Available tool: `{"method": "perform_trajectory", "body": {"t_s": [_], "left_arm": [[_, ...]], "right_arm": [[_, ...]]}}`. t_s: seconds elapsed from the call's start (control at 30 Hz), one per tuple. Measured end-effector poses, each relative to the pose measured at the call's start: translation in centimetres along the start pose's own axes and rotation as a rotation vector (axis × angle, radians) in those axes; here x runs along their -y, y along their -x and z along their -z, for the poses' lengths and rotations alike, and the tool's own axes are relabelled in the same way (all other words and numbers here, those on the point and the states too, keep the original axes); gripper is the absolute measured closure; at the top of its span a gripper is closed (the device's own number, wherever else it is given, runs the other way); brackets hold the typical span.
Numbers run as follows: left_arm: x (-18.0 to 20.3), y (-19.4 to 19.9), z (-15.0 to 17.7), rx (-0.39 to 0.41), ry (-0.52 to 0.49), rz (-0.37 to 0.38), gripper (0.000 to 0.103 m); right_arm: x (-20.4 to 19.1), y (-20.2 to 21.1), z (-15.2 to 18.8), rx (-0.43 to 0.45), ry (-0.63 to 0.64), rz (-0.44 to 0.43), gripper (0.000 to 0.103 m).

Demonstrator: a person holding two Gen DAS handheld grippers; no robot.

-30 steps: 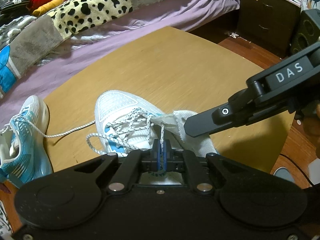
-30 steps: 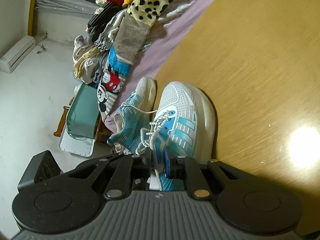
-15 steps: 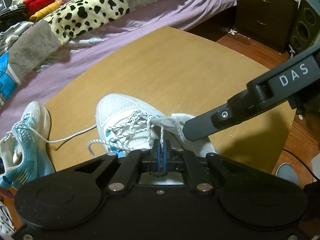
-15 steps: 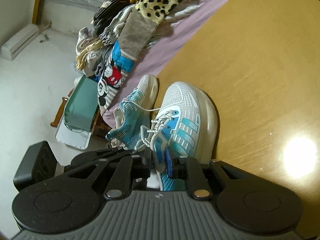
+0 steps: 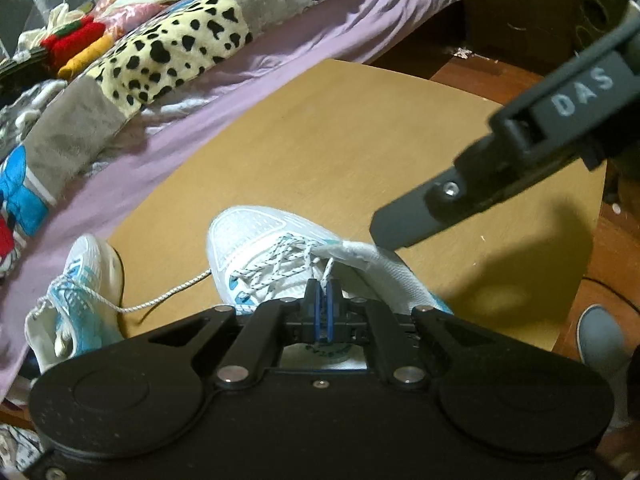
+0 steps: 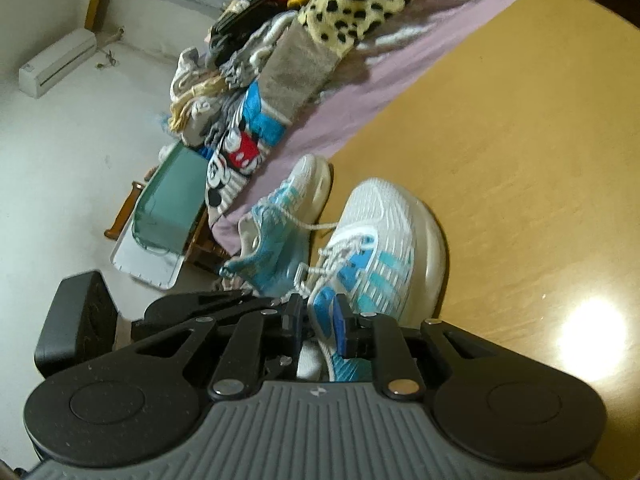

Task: Lace up shoes with both hands

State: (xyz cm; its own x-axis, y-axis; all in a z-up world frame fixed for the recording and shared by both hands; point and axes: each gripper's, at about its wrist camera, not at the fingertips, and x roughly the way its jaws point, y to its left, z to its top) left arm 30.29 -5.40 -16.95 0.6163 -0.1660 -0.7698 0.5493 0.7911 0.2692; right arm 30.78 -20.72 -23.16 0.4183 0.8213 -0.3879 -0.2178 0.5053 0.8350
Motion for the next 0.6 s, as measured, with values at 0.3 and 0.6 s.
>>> {"method": "perform_trajectory", "body": {"t_s": [0.3, 0.6], "left_arm": [[1.5, -0.1, 0.2, 0.015, -0.146, -0.052, 0.101], [1.1, -0.3, 0.1, 0.059, -0.119, -0.042, 0.101]], "right_arm": [[0.1, -0.9, 0.1, 0.002, -0.001, -0.002, 0.084], [0.4, -1.0, 0.0, -0.01, -0.016, -0.019, 0.084]]}}
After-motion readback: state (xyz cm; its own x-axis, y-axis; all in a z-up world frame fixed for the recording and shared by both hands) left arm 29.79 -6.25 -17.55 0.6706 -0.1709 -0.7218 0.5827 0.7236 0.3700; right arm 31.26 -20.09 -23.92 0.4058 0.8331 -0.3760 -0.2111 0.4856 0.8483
